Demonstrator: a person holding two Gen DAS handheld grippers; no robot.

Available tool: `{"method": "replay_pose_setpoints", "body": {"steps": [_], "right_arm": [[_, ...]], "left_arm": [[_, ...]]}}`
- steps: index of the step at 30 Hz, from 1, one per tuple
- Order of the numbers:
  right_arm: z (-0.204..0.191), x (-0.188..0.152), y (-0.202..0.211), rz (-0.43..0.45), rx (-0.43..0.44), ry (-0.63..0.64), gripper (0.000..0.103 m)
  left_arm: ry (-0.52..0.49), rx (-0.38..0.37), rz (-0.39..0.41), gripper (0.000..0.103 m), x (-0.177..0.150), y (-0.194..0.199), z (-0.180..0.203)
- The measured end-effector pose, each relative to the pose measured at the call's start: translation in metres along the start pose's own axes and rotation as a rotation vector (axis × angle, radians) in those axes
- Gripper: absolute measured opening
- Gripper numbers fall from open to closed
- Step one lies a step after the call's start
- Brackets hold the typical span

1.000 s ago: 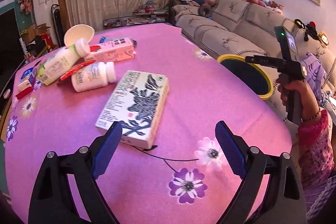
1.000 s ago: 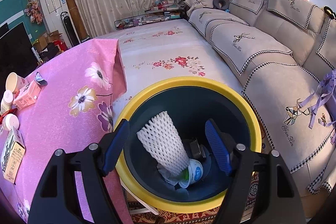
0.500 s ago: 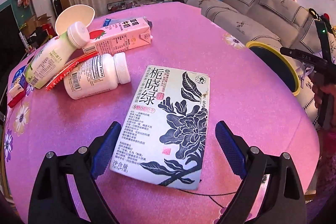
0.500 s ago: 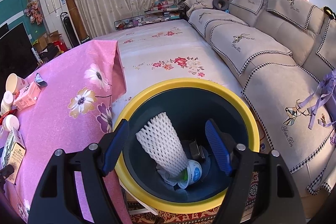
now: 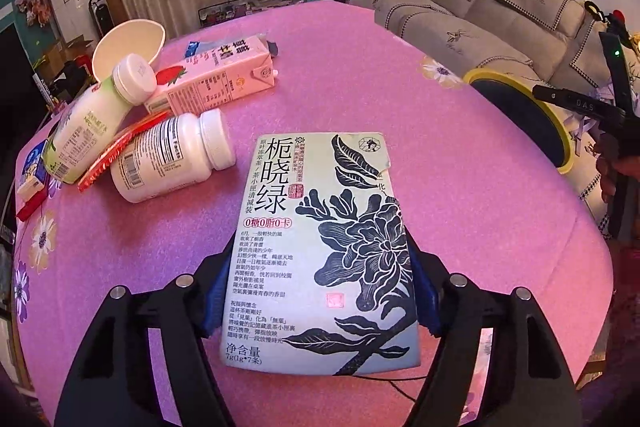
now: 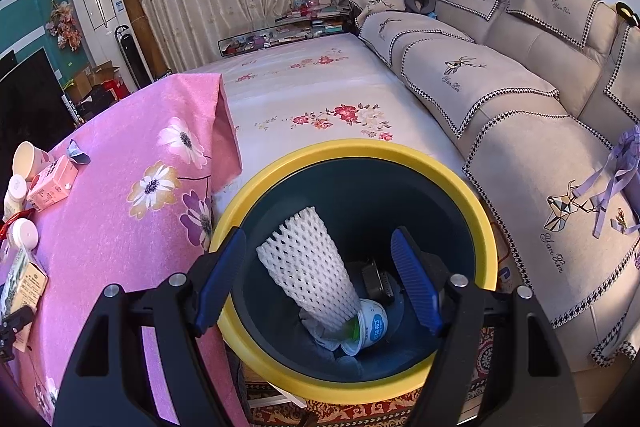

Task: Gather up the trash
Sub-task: 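Grasp the white-and-black printed carton with the left gripper and lift it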

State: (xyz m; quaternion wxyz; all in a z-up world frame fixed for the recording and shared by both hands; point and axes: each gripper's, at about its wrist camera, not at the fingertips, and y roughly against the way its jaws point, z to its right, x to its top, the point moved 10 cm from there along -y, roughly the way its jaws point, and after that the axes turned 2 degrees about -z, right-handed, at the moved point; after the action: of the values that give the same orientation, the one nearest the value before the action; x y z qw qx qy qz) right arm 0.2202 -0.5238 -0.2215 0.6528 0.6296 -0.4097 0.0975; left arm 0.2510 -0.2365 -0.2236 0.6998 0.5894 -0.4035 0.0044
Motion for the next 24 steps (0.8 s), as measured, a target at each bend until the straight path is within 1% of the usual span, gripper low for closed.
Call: {"method": "replay_pose_setpoints", "body": {"steps": [6, 9, 12, 17, 20, 24], "right_arm": [[0.011, -0.002, 0.009, 0.016, 0.004, -0.024, 0.071], [0.022, -0.005, 0.018, 0.027, -0.004, -0.034, 0.071], [0.037, -0.007, 0.030, 0.042, -0.018, -0.047, 0.071], [0.068, -0.007, 0.056, 0.085, -0.050, -0.074, 0.071], [0.088, -0.006, 0.071, 0.110, -0.070, -0.086, 0.071], [0.113, -0.007, 0.088, 0.133, -0.095, -0.108, 0.072]], "left_arm": [[-0.039, -0.023, 0.064, 0.071, 0.027, 0.025, 0.022], [-0.074, -0.056, 0.085, 0.071, 0.044, 0.032, 0.043], [-0.123, -0.092, 0.093, 0.071, 0.062, 0.030, 0.074], [-0.201, -0.174, 0.079, 0.071, 0.092, 0.012, 0.135], [-0.242, -0.224, 0.053, 0.071, 0.106, -0.009, 0.173], [-0.293, -0.265, 0.001, 0.072, 0.122, -0.044, 0.221]]}}
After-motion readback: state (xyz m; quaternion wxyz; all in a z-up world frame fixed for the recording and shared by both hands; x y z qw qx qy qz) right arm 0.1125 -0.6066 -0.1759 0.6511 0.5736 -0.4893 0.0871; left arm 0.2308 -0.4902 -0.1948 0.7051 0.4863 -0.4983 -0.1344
